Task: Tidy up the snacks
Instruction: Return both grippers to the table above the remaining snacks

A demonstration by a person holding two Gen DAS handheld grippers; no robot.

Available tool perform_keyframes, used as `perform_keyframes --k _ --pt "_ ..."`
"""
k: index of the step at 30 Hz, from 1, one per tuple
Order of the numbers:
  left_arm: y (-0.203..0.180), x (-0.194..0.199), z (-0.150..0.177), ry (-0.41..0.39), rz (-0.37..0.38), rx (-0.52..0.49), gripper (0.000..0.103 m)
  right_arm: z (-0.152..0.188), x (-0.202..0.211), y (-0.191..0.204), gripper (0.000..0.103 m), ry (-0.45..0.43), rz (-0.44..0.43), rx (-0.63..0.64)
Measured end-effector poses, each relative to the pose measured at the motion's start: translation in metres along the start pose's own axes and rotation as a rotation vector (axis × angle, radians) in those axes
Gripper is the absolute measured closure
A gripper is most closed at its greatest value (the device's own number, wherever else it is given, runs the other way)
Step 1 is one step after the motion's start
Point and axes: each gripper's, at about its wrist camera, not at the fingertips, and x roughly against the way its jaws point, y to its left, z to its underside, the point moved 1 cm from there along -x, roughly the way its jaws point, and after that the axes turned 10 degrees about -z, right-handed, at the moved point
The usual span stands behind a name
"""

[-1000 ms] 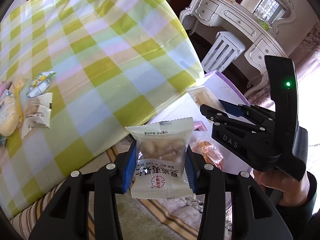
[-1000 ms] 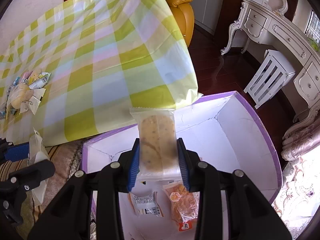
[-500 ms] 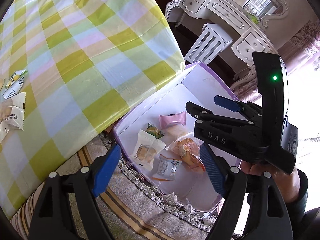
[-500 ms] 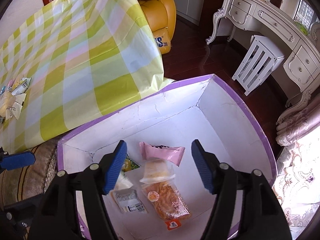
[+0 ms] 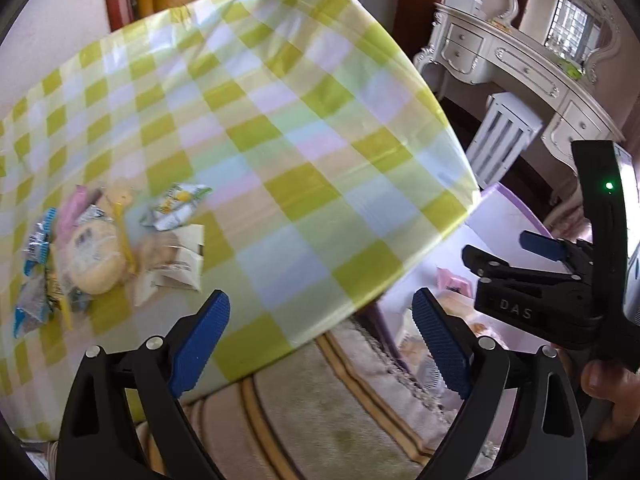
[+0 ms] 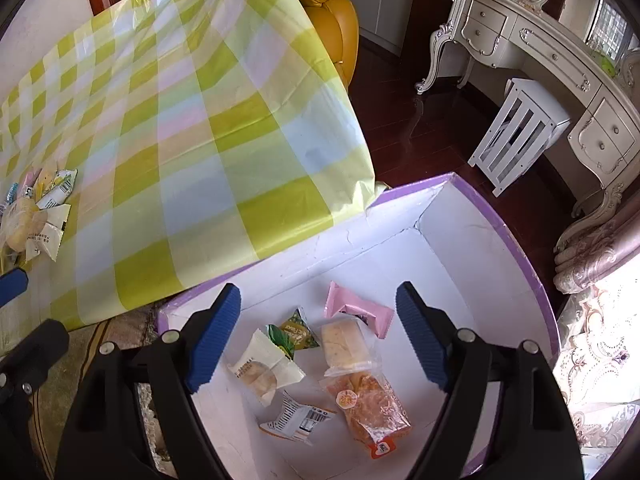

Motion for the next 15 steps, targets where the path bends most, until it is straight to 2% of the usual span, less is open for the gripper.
perform_keyframes --k 3,8,12,15 --pt "0.034 0.005 -0.003 -0.037 -0.031 0.069 0.009 -0.008 0.006 0.021 0.020 -0.041 0.024 0.038" --pt "0.095 0.010 0.003 -0.075 -0.053 0.230 0.006 -0.020 0.014 0.061 0.017 -0.083 -0.004 0.111" --pt "0.139 0.014 0.012 -0.093 -0.202 0.284 0.006 -0.026 0.018 0.093 0.017 -0.091 -0.076 0.145" --pt "0.175 0.018 0.024 -0.104 -0.211 0.361 0.006 -0.028 0.018 0.118 0.017 -0.083 -0.161 0.152"
